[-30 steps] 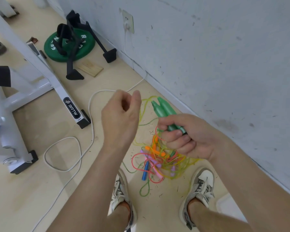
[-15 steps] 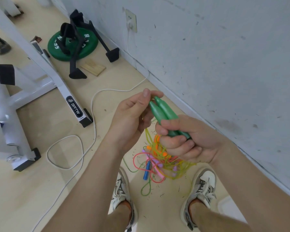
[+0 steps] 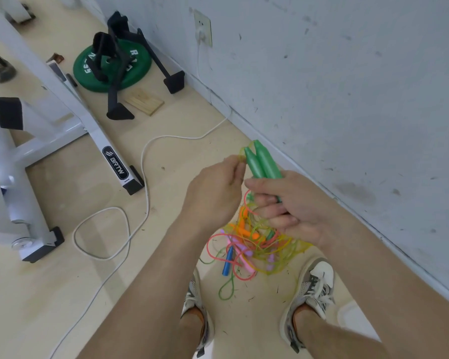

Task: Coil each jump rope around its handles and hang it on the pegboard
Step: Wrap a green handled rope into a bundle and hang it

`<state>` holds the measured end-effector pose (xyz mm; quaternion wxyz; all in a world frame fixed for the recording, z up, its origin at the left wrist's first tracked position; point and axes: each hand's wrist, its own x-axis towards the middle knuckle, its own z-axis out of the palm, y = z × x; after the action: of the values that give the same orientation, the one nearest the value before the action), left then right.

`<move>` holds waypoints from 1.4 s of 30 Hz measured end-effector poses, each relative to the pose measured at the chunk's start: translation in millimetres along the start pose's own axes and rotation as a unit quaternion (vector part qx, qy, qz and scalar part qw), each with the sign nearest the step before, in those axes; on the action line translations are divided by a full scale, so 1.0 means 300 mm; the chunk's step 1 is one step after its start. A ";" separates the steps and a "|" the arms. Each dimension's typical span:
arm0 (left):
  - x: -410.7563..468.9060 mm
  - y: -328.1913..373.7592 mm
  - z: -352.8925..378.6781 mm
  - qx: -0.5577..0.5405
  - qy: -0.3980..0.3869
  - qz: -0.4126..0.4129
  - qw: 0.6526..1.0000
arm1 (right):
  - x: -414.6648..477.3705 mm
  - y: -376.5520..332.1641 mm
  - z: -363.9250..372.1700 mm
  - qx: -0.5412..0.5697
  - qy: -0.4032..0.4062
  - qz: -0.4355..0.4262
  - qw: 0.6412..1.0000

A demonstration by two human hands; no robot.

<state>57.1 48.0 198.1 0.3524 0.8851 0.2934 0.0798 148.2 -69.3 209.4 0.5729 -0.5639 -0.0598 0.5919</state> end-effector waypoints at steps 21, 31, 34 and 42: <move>-0.047 0.060 -0.011 0.179 -0.136 0.143 0.964 | 0.050 0.079 -0.039 -0.635 0.064 -0.022 0.769; -0.015 -0.006 -0.085 -0.167 -0.148 -0.023 0.974 | -0.003 0.034 -0.029 -0.572 -0.037 -0.044 0.818; -0.016 -0.014 -0.119 -0.264 -0.175 -0.059 0.947 | -0.027 0.008 -0.018 -0.528 -0.069 -0.035 0.846; -0.011 -0.042 -0.088 -0.468 -0.224 -0.182 0.835 | -0.069 -0.045 -0.015 -0.304 -0.166 -0.022 0.938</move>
<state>39.4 68.8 209.3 0.7887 0.5390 0.2897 -0.0586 153.6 -82.8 229.8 0.3690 -0.6031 -0.3433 0.6183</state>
